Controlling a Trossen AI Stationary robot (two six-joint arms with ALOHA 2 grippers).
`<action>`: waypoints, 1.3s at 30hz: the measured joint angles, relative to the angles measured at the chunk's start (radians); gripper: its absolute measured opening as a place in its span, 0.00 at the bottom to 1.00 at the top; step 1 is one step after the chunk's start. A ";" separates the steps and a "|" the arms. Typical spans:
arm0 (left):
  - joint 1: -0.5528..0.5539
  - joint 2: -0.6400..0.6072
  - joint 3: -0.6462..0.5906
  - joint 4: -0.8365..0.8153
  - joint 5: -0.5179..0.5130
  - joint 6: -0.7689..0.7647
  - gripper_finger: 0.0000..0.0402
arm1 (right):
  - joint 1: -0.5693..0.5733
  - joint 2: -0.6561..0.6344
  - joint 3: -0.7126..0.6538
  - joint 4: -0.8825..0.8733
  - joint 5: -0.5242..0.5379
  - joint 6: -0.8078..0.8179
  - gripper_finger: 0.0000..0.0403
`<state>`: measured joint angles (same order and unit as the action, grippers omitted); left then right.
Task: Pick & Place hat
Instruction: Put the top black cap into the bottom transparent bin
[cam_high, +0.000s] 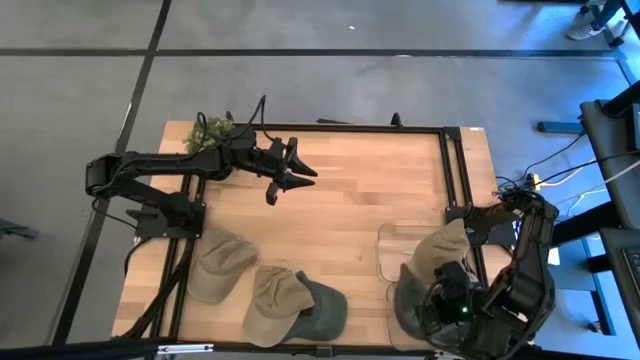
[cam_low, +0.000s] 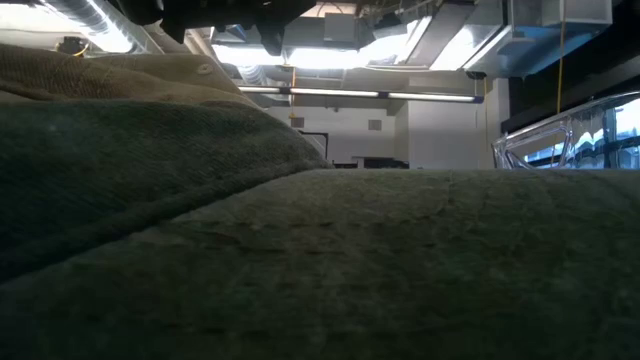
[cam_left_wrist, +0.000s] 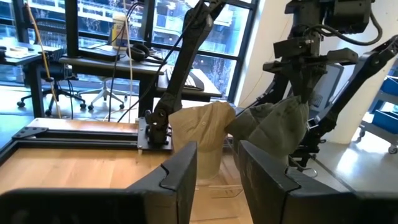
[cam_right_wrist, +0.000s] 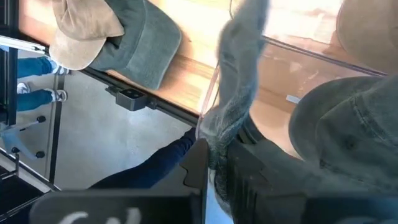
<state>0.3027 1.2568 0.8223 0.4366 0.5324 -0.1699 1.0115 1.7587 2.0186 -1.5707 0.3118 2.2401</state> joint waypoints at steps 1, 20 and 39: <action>0.000 0.000 0.000 0.000 0.000 0.000 0.29 | 0.000 0.004 0.000 0.000 -0.003 -0.001 0.10; 0.000 0.000 0.000 0.000 0.000 -0.001 0.29 | 0.006 0.053 0.000 0.002 -0.208 0.006 0.11; 0.000 0.000 0.000 0.000 0.000 -0.006 0.28 | -0.030 0.027 0.001 0.024 -0.070 -0.213 0.51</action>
<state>0.3027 1.2568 0.8223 0.4366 0.5320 -0.1754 0.9810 1.7859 2.0197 -1.5464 0.2415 2.0272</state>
